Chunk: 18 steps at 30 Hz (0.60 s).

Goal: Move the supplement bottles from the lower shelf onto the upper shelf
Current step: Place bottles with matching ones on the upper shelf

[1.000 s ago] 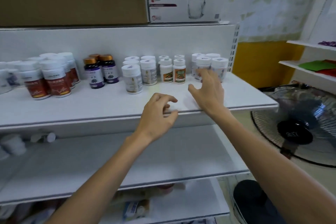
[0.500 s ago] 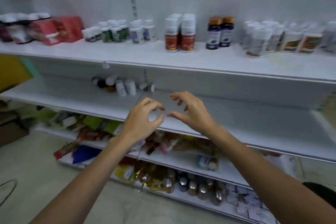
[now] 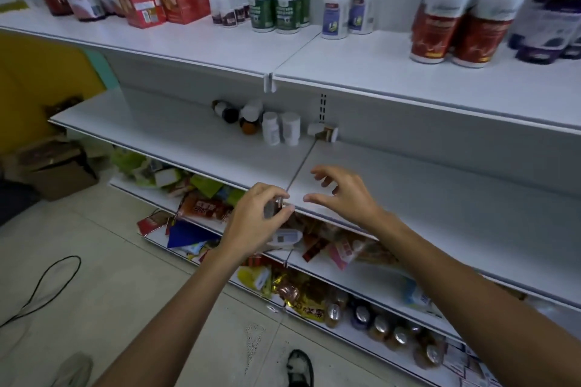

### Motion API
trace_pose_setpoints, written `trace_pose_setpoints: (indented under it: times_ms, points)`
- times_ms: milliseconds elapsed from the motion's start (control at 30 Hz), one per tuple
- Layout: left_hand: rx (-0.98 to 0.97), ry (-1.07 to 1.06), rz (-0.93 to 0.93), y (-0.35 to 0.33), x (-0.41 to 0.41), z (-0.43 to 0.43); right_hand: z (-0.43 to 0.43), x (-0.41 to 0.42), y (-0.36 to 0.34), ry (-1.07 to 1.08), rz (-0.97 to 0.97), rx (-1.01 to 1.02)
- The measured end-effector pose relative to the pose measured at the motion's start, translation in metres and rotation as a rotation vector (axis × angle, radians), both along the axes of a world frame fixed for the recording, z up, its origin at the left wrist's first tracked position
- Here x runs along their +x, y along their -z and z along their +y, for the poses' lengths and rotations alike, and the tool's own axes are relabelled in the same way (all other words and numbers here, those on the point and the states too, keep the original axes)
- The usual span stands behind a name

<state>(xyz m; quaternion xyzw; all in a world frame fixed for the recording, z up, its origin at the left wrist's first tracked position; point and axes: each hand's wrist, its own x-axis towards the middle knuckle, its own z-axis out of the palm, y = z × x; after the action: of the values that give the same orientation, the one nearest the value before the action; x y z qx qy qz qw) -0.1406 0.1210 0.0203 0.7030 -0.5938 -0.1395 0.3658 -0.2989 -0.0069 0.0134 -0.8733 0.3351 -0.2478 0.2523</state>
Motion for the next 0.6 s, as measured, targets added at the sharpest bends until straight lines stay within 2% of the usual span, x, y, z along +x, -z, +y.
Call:
trace_pose_setpoints:
  times_ms: [267,433,600]
  points:
    - [0.008,-0.018,-0.037,0.042,0.081,-0.102,-0.091,0.084,0.04,0.121,-0.007,0.005]
    - [0.044,-0.072,0.126,0.067,0.12,-0.154,-0.125,0.112,0.059,0.239,-0.05,0.0]
    - [0.028,-0.036,0.136,0.074,0.149,-0.203,-0.157,0.14,0.061,0.351,-0.02,-0.006]
